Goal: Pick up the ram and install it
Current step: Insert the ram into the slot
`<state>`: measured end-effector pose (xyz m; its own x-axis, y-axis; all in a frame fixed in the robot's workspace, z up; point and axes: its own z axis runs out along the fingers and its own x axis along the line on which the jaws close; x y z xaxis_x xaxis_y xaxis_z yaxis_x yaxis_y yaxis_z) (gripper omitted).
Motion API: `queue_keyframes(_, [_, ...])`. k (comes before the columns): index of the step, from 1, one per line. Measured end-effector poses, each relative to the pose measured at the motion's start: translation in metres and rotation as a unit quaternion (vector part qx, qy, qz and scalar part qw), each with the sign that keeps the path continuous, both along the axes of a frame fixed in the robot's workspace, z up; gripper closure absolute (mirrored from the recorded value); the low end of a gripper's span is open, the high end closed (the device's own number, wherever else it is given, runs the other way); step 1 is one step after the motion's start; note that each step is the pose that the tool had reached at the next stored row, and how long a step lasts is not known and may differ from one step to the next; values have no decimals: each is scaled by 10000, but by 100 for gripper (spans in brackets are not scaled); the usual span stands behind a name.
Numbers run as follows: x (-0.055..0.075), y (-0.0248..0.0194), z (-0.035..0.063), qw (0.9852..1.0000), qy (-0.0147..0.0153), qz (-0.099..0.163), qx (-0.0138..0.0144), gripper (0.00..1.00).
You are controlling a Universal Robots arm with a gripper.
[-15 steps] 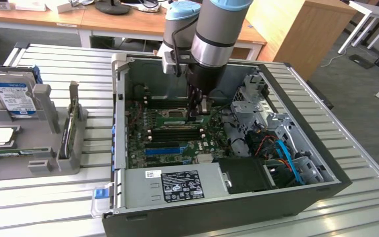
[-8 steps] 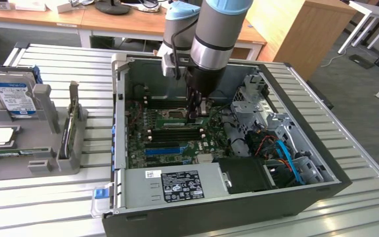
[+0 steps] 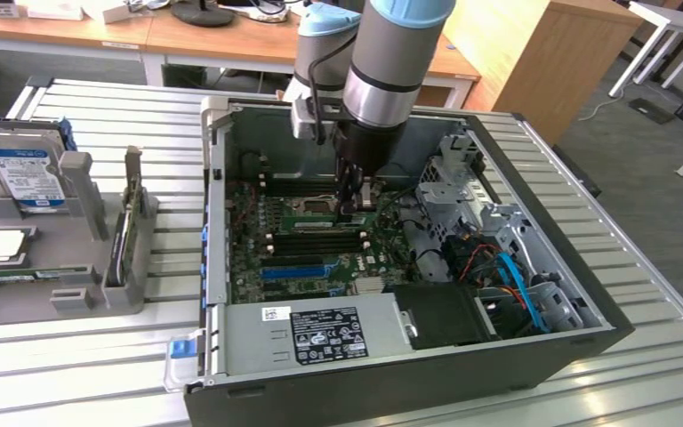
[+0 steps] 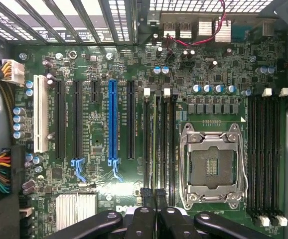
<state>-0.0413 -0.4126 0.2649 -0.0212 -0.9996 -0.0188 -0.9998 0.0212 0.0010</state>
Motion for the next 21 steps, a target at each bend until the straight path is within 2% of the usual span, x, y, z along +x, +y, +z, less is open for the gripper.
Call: queue_keyframes(21, [-9, 4, -40, 10000, -1, 0, 3, 88])
